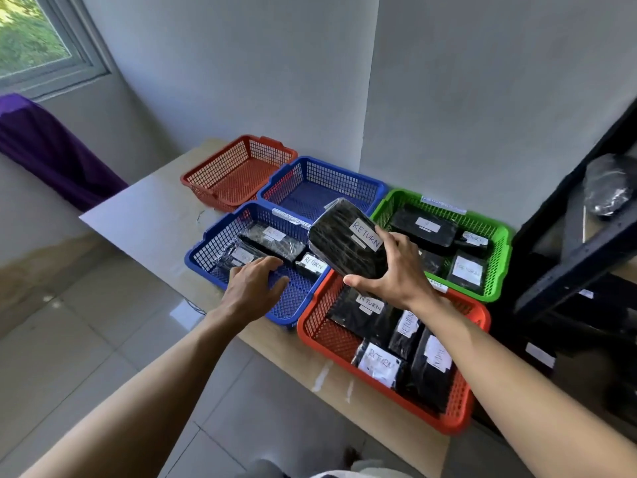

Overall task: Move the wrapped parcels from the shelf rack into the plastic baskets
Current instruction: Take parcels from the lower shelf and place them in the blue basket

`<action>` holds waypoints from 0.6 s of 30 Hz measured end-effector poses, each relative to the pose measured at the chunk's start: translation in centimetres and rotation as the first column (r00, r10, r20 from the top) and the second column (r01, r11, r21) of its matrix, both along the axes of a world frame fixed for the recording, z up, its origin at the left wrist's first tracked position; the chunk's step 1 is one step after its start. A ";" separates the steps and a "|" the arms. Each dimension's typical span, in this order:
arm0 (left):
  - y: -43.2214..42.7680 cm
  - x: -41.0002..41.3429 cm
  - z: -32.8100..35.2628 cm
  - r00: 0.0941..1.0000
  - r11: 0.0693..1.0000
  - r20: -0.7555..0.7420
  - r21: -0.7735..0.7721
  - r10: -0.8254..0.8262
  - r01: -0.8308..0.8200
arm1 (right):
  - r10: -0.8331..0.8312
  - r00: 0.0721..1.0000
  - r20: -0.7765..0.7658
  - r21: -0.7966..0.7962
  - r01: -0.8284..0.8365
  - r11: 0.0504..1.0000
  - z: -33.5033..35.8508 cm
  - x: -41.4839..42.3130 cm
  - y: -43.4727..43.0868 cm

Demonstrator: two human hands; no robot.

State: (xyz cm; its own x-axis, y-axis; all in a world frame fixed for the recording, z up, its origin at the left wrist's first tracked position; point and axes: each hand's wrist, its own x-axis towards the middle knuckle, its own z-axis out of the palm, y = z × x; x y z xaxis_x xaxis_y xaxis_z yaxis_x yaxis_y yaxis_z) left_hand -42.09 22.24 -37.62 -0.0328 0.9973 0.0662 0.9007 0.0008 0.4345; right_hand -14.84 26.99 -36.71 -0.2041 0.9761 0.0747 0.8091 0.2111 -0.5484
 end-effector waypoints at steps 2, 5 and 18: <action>1.5 -0.9 -0.6 0.999 0.999 -0.016 -0.020 -0.044 0.044 | -0.042 0.998 0.051 -0.002 0.042 0.999 -0.7 -1.0 0.5; 4.4 -2.7 -1.4 0.995 0.994 -0.030 -0.047 -0.097 0.096 | -0.108 0.989 0.099 -0.026 0.111 0.993 -1.8 -2.7 1.5; 16.2 -7.6 -7.1 0.853 0.832 -0.069 -0.271 -0.518 0.484 | -0.456 0.852 0.257 -0.095 0.492 0.865 -5.1 -12.1 2.6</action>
